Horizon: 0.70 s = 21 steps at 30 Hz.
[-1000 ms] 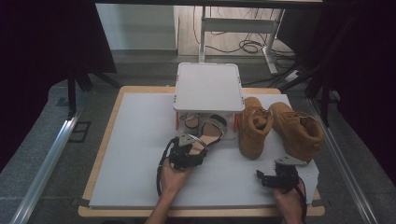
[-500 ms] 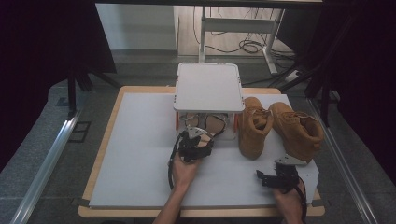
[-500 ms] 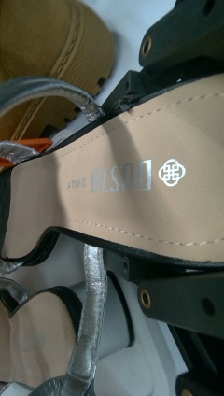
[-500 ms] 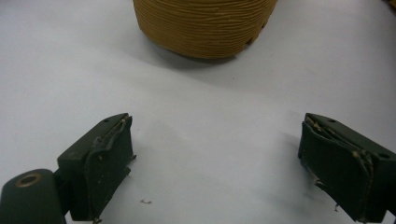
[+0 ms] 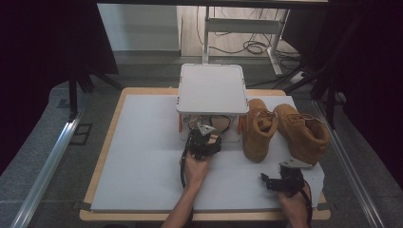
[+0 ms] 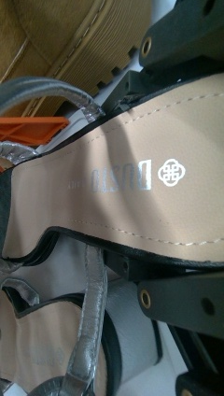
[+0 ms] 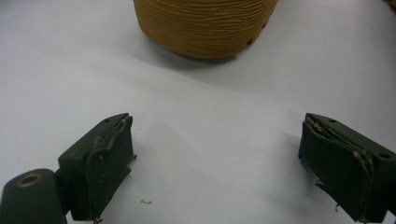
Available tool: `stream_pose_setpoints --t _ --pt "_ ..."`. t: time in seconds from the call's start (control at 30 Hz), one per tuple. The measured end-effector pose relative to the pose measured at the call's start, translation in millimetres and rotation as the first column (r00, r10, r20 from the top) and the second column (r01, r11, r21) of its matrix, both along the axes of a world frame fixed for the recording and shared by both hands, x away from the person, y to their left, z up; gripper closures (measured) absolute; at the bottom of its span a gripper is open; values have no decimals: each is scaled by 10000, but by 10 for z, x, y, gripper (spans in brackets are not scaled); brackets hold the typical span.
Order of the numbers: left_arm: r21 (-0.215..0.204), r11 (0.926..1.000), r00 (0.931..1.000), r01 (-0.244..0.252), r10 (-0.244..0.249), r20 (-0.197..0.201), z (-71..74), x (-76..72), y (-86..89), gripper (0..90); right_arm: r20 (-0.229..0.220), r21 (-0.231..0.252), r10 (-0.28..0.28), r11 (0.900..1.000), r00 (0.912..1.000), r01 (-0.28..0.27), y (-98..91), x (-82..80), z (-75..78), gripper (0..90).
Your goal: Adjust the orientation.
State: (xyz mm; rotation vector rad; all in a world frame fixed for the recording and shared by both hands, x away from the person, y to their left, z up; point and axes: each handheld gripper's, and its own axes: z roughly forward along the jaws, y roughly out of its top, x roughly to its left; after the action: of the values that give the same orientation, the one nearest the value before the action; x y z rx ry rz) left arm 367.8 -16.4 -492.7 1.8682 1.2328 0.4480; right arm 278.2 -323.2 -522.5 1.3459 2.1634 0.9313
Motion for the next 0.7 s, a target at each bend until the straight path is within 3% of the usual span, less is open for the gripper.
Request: stream_pose_setpoints --t 0.7 --pt "412 9933 9941 -1079 1083 -90 -92 303 -257 390 1 13 0 10000 10000 0 -1 1 0 101"
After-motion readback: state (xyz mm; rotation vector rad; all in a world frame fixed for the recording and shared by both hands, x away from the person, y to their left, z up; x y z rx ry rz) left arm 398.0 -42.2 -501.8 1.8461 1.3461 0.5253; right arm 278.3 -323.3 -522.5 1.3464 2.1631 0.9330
